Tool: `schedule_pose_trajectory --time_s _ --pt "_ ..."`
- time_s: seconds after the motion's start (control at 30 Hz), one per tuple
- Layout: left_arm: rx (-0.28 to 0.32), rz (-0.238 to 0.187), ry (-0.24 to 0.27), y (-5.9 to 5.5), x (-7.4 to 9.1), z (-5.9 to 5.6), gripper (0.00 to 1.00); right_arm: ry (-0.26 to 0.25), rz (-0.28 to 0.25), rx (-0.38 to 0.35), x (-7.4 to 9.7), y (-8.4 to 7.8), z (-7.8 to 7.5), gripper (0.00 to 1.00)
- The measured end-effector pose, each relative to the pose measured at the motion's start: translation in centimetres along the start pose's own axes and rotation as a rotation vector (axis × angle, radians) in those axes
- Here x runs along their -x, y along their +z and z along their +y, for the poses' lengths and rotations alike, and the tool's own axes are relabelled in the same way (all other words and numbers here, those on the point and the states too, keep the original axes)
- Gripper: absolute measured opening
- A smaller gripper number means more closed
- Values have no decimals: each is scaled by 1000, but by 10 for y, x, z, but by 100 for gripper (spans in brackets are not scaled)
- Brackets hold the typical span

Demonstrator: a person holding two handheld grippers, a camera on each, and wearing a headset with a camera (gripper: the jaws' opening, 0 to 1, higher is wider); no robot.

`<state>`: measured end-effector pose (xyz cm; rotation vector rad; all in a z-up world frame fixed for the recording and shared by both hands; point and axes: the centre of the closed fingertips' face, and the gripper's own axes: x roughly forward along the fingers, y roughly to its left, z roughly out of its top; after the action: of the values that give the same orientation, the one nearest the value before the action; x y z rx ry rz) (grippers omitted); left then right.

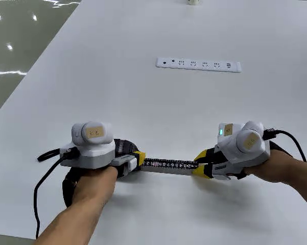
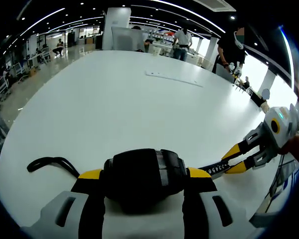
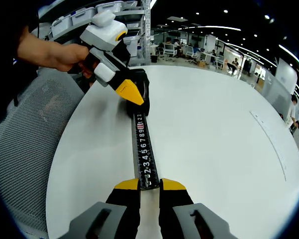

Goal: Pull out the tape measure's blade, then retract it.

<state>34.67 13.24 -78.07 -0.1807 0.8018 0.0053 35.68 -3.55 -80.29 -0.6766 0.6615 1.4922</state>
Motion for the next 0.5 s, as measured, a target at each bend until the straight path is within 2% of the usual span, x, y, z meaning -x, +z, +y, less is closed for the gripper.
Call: schedule_pose_trajectory --time_s 0.5 --pt "4 4 -8 -1 1 0 58 10 -11 5 -11 14 3 10"
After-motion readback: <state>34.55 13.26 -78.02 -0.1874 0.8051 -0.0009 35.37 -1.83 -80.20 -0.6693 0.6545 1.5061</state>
